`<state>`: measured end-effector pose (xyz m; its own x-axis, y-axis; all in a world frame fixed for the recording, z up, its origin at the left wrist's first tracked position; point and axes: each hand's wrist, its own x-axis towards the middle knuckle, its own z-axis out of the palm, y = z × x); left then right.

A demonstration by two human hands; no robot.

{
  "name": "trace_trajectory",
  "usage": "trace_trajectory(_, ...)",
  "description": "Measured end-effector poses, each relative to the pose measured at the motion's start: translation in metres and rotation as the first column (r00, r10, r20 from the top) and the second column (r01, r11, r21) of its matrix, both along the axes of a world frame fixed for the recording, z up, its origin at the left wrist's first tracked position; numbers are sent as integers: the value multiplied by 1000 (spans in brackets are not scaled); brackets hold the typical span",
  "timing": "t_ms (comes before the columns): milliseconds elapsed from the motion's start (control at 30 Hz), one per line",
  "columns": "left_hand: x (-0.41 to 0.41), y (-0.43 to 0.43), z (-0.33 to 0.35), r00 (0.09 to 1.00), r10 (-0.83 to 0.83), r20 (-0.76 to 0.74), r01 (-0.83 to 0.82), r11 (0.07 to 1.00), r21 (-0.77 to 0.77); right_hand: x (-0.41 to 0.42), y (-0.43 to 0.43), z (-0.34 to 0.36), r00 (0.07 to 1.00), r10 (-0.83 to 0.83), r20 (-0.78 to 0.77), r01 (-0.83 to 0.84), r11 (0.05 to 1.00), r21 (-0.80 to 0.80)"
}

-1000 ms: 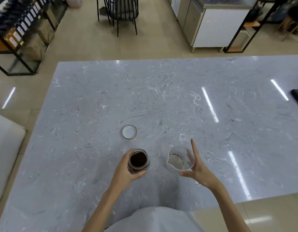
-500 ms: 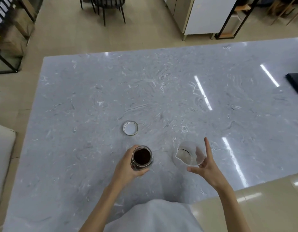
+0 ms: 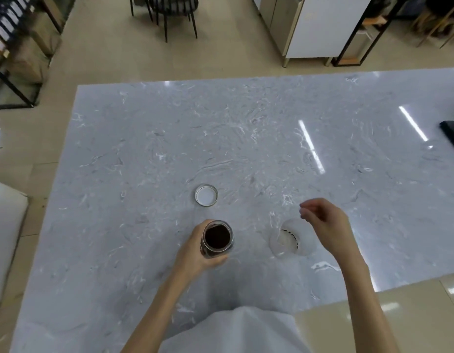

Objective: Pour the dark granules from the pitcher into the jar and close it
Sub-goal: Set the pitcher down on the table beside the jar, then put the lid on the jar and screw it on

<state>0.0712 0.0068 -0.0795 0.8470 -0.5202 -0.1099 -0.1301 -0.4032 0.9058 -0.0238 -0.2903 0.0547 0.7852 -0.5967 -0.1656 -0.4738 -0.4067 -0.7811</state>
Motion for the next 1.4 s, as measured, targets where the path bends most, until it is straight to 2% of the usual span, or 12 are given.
trace_trajectory(133, 3, 6, 4, 999, 32, 12, -32, 999, -8, 123, 51, -16, 883, 457, -102, -466, 881, -83)
trace_trajectory(233, 3, 8, 2, 999, 46, -3, -46, 999, 21, 192, 96, -43, 667, 654, -357, -722, 685, -97)
trace_trajectory(333, 4, 8, -1, 998, 30, -47, -30, 1000, -3, 221, 121, -65, 430, 690, -582, -880, 465, -99)
trace_trajectory(433, 4, 10, 1, 997, 43, -65, -42, 999, 6, 226, 133, -82, 328, 627, -706, -931, 341, -129)
trace_trajectory(567, 4, 8, 1, 996, 36, -88, -35, 999, 6, 224, 131, -88, 407, 635, -657, -909, 350, -225)
trace_trajectory(667, 5, 8, 2, 996, 29, -81, -28, 1000, 13, 216, 116, -74, 639, 686, -347, -749, 658, -80)
trace_trajectory(733, 6, 9, 3, 998, 18, -62, -16, 999, 32, 204, 106, -57, 848, 526, -64, -494, 829, 263)
trace_trajectory(833, 8, 10, 2, 999, -4, -45, 6, 998, 55, 173, 87, -37, 965, 227, 129, -252, 682, 687)
trace_trajectory(933, 10, 10, 2, 999, -29, -37, 31, 998, 62, 132, 78, -24, 978, 143, 154, -209, 579, 788)
trace_trajectory(1100, 14, 10, 4, 998, -43, -53, 45, 998, 40, 66, 105, -31, 922, 277, 272, -375, 817, 438)
trace_trajectory(1200, 20, 12, 8, 991, -100, -87, 102, 995, 21, 45, 122, -48, 821, 491, 291, -553, 811, 190)
trace_trajectory(1400, 24, 15, 12, 978, -147, -149, 147, 989, -10, 40, 128, -64, 779, 580, 239, -611, 788, 76)
